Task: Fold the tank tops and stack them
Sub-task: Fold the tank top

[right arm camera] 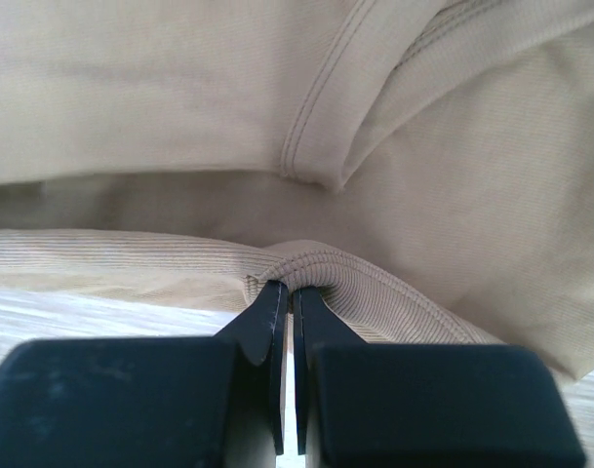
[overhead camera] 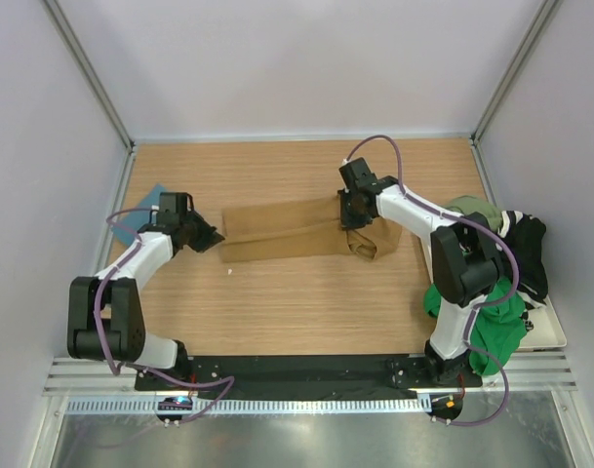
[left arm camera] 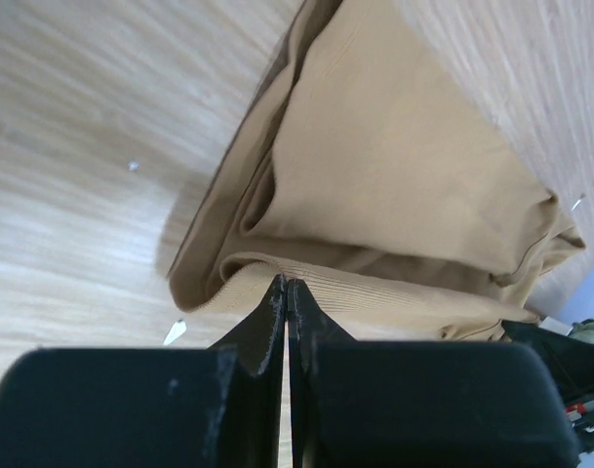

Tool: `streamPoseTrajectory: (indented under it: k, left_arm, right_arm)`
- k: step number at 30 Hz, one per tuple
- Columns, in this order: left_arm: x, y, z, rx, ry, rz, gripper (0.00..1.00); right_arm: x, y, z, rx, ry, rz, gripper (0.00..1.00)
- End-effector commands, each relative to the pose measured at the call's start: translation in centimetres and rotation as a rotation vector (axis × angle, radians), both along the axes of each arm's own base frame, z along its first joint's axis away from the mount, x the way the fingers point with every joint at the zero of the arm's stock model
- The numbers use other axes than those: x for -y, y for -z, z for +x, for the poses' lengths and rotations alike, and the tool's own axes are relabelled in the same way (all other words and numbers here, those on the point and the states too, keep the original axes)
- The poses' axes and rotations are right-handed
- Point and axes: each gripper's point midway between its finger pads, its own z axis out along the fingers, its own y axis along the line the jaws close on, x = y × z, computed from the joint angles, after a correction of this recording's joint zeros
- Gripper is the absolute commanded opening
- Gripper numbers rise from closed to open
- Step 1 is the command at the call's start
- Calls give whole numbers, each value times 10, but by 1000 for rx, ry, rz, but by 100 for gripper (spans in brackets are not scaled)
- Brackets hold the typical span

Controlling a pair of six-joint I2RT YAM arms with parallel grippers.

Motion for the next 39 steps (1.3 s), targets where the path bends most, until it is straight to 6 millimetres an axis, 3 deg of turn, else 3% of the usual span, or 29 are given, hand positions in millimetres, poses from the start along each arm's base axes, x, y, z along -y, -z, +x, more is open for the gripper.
streamPoseTrajectory:
  k: [1,17,18,24,26,30,34,35,36,38,39]
  left_arm:
    - [-4,-15,31,65,-33,0,0]
    - [-11,2,76,30,-62,44,0]
    - [-11,2,79,32,-60,44,0]
    - [-12,13,91,11,-60,50,1]
    - [-10,15,94,3,-45,46,4]
    - [-13,8,88,11,-30,75,27]
    - [-28,-16,82,74,-56,149,54]
    - [-30,-19,79,76,-62,160,62]
    - [-33,-22,75,75,-69,176,64]
    - [-34,-28,70,88,-65,181,68]
    - [-32,-29,68,90,-54,171,71]
  right_arm:
    - [0,-18,18,46,1,17,2]
    - [1,-8,57,42,54,30,6]
    - [0,-9,59,47,54,32,10]
    - [0,-10,72,78,78,39,17]
    - [0,-8,72,61,78,32,28]
    - [6,-15,70,87,94,26,47]
    - [12,-38,61,136,113,36,51]
    - [17,-34,54,128,119,28,52]
    - [19,-49,51,161,125,40,54]
    - [23,-47,41,162,132,41,55]
    - [24,-57,38,188,134,54,55]
